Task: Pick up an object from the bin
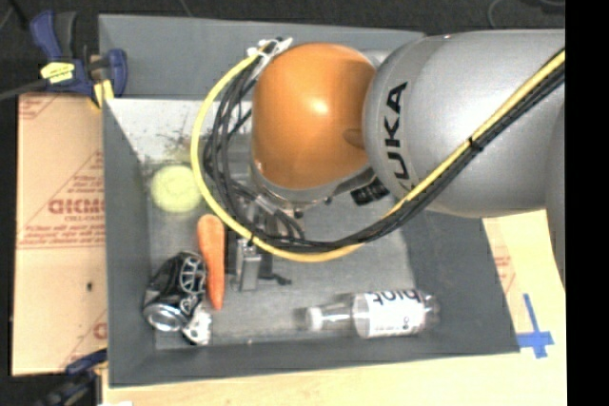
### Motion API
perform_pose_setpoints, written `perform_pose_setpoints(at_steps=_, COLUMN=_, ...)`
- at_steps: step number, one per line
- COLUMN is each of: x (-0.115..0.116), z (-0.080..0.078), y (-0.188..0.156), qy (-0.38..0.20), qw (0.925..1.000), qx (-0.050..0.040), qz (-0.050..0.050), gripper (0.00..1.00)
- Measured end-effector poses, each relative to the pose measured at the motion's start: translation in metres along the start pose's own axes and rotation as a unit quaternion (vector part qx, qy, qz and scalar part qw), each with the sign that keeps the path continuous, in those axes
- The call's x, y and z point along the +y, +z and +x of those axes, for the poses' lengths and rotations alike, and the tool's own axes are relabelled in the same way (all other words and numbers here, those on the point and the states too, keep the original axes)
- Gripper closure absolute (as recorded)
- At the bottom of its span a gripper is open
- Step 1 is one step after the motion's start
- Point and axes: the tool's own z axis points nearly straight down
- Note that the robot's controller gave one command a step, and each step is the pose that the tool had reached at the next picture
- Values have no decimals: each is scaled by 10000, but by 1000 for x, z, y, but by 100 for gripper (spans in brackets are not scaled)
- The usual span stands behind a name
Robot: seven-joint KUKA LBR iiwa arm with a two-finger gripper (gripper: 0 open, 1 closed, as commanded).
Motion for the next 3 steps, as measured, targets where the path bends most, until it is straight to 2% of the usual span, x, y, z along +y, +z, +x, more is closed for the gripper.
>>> perform_pose_setpoints(at_steps=1, x=-1, z=-1, y=-4, qy=26, qw=10000, qx=-36, qz=-8, gripper=0)
perform_pose_setpoints(at_steps=2, x=2, z=-8, y=38, qy=-566, qw=9984, qx=-48, qz=-5, gripper=0)
perform_pose_setpoints(at_steps=3, x=21, z=-2, y=114, qy=-2329, qw=9725, qx=-62, qz=2, gripper=0)
